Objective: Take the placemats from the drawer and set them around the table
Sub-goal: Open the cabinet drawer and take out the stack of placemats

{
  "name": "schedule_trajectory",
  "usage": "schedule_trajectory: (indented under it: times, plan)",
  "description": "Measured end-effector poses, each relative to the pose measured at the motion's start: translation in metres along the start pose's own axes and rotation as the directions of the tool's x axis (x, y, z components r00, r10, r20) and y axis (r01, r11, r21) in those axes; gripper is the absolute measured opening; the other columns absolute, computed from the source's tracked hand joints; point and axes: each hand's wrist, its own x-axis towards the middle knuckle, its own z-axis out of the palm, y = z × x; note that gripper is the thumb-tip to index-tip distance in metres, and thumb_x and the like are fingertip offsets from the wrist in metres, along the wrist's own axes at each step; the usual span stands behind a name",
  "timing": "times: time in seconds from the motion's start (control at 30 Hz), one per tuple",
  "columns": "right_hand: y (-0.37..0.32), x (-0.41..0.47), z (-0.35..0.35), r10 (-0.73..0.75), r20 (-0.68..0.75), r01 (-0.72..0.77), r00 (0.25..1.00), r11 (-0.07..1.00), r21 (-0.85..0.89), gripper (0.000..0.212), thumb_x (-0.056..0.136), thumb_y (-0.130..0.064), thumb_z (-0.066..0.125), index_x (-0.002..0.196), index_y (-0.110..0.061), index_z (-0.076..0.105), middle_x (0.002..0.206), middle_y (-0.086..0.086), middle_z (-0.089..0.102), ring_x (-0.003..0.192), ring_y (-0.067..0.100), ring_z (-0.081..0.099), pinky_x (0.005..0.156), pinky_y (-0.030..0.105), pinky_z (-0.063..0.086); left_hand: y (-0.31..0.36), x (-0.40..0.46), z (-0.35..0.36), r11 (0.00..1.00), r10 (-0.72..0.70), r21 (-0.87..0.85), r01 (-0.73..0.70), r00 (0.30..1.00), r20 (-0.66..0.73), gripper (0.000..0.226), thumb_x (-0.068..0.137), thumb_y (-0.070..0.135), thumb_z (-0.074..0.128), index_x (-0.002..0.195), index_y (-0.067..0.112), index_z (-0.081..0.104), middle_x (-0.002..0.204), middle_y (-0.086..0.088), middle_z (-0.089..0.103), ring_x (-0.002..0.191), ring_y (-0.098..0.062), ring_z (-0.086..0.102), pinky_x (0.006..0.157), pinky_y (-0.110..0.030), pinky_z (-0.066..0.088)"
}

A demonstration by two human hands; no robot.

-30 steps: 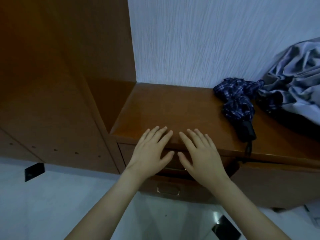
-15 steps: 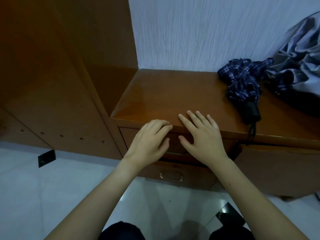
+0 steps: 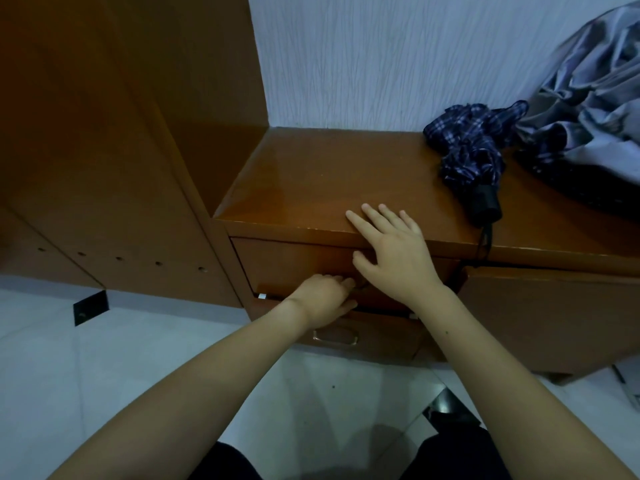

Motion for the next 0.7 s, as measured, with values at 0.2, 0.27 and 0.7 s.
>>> schedule_trajectory:
  times: [0.2, 0.27, 0.7]
  plan:
    - [-0.001, -0.001, -0.001, -0.004, 0.014, 0.005, 1.000, 0.996, -0.091, 0.073, 0.087, -0.048, 0.058, 0.149, -0.034, 0.025, 0.156, 0.002, 0.029, 0.144, 0.024, 0.022, 0.117, 0.042, 0.011, 0.002, 0.002, 0.009, 0.998, -0.058, 0.021, 0.058, 0.998, 0.016, 0.042, 0.096, 0.009, 0.047, 0.136, 0.021, 0.042, 0.107, -0.008, 0.062, 0.093, -0.029, 0.062, 0.080, -0.042, 0.052]
    - [-0.002, -0.001, -0.002, -0.002, 0.023, 0.004, 1.000, 0.996, -0.086, 0.073, 0.087, -0.052, 0.056, 0.150, -0.034, 0.023, 0.156, 0.001, 0.027, 0.145, 0.023, 0.020, 0.117, 0.042, 0.010, 0.005, -0.005, 0.011, 0.998, -0.062, 0.014, 0.062, 0.998, 0.008, 0.048, 0.095, 0.008, 0.047, 0.140, 0.022, 0.038, 0.107, -0.008, 0.062, 0.094, -0.028, 0.061, 0.077, -0.038, 0.051]
    - [0.001, 0.005, -0.004, 0.014, 0.049, -0.011, 0.999, 0.998, -0.066, 0.047, 0.104, -0.031, 0.033, 0.150, -0.033, 0.024, 0.157, -0.001, 0.025, 0.145, 0.021, 0.019, 0.117, 0.036, 0.011, 0.036, -0.084, 0.031, 0.994, 0.075, 0.085, -0.065, 0.991, -0.114, 0.028, 0.076, 0.010, 0.071, 0.101, 0.020, 0.064, 0.073, -0.003, 0.062, 0.063, -0.025, 0.062, 0.052, -0.025, 0.029]
